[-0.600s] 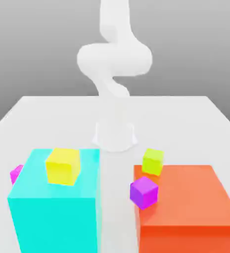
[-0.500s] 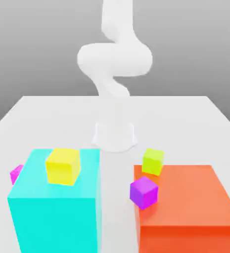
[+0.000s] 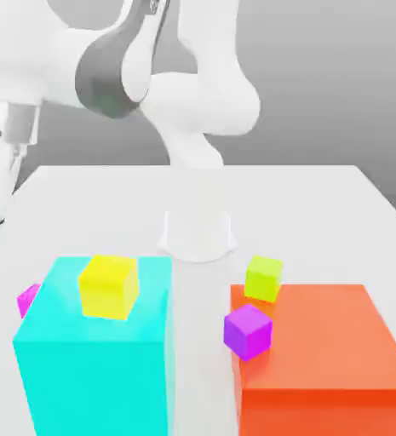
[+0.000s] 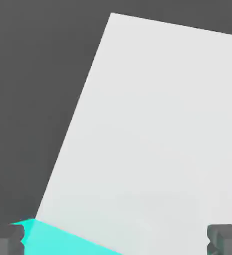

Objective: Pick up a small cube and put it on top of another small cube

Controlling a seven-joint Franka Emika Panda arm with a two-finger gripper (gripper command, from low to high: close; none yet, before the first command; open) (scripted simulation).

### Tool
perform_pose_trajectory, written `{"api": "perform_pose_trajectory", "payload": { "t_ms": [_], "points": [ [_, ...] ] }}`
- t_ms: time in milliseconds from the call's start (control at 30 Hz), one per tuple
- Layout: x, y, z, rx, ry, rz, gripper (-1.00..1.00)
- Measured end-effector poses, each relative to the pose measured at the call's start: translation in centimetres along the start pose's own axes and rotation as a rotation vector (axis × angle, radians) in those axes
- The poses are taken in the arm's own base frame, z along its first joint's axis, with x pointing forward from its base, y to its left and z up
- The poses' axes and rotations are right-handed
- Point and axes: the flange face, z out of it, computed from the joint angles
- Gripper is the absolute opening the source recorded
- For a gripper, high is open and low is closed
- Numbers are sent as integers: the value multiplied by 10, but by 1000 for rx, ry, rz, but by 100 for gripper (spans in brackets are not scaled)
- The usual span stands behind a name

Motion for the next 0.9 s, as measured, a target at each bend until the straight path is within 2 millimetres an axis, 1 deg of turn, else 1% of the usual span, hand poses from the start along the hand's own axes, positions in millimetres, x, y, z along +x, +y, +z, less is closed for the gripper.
{"api": "perform_pose_trajectory", "payload": {
  "t_ms": [67, 100, 200, 267, 433, 467, 633, 667, 700, 767, 900],
  "points": [
    [27, 19, 33, -58, 10, 140, 0],
    [44, 31, 49, -87, 17, 222, 0],
    [86, 71, 91, -172, 33, 453, 0],
    [82, 80, 112, -191, 33, 473, 0],
    [81, 92, 159, -197, 36, 482, 0],
    [81, 94, 165, -197, 36, 482, -100],
    [81, 93, 165, -195, 36, 482, -100],
    [81, 94, 167, -195, 36, 482, -100],
    [81, 93, 164, -195, 35, 482, -100],
    [81, 89, 150, -196, 34, 482, -100],
    [81, 83, 114, -196, 34, 482, -100]
  ]
}}
